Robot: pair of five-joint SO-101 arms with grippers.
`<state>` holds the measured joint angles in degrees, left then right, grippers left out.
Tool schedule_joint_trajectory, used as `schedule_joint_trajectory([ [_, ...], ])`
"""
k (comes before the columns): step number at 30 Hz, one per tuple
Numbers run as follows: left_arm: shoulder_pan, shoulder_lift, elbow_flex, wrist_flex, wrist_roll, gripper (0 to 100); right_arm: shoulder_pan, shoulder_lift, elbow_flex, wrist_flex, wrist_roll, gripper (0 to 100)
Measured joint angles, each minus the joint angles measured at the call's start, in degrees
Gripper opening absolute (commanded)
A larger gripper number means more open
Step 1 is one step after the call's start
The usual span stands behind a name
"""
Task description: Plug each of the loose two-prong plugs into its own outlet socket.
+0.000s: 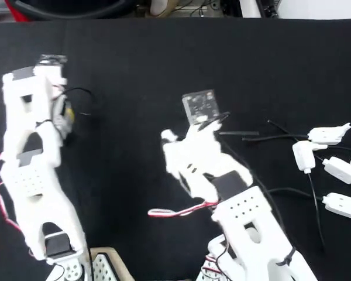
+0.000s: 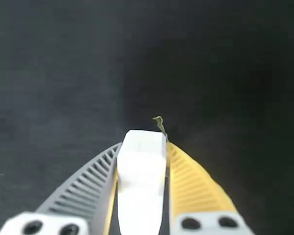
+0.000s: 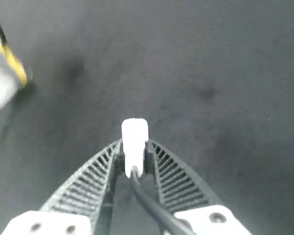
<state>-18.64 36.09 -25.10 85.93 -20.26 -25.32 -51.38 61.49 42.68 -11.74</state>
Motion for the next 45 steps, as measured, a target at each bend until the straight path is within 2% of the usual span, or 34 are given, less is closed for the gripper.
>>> schedule_joint_trajectory([
  [4,8.79,-1.49,0.62,4.48,0.0,3,4.66,0.0,-2.2,1.23,-1.05,1.1],
  [9,21.71,-5.27,9.67,3.78,0.0,3,9.23,0.0,-6.68,7.03,-1.41,1.1],
  [13,30.95,-10.64,21.19,-3.52,1.67,3,13.27,0.0,-10.2,11.43,0.62,1.1],
  [17,39.3,-18.64,35.78,-15.82,4.57,3,14.15,0.0,-11.52,14.42,2.73,1.1],
  [20,39.91,-25.23,44.84,-23.21,5.19,3,14.15,0.0,-11.52,14.77,2.99,1.1],
  [26,37.1,-34.9,53.01,-28.31,5.27,4,14.86,0.0,-11.69,14.77,2.99,1.1],
  [28,37.36,-36.31,54.95,-29.54,6.33,9,16.35,0.0,-11.96,14.77,2.99,1.1],
  [31,37.36,-37.54,55.65,-30.42,10.11,16,16.88,0.0,-11.96,14.77,2.99,1.1],
  [34,37.19,-37.8,56.0,-30.51,13.1,16,16.97,0.0,-11.96,14.77,2.99,1.1],
  [45,34.81,-40.35,56.88,-30.51,16.35,16,16.97,0.0,-11.96,14.77,2.99,1.1],
])
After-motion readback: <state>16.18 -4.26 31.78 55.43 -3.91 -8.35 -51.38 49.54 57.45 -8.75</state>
